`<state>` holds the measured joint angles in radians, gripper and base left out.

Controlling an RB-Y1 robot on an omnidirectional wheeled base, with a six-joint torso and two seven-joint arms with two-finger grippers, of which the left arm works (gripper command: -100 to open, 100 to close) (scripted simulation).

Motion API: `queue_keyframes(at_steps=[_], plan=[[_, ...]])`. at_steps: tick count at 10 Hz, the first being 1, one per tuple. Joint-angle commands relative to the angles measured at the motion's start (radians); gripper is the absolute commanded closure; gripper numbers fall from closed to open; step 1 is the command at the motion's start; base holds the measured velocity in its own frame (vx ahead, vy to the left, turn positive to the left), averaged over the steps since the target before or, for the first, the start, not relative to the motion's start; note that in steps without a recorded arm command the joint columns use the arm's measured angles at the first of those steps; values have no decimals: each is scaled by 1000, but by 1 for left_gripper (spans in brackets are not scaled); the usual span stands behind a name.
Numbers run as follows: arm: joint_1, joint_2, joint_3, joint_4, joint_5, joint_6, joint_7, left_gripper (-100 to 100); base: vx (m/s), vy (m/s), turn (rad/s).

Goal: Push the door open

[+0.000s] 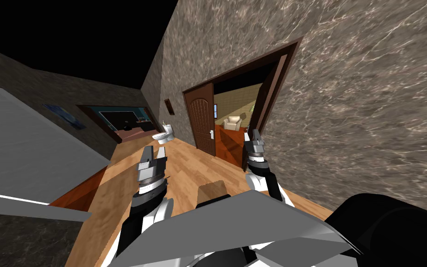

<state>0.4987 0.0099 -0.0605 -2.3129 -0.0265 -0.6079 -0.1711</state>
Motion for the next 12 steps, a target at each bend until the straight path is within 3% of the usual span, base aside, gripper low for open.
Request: queue_keyframes(at_steps=[1,12], plan=[[-17,7,-1,28,0,2,4,-100,40,14,-45],[-153,44,-10,256,4,20,35,-100,80,23,-54]])
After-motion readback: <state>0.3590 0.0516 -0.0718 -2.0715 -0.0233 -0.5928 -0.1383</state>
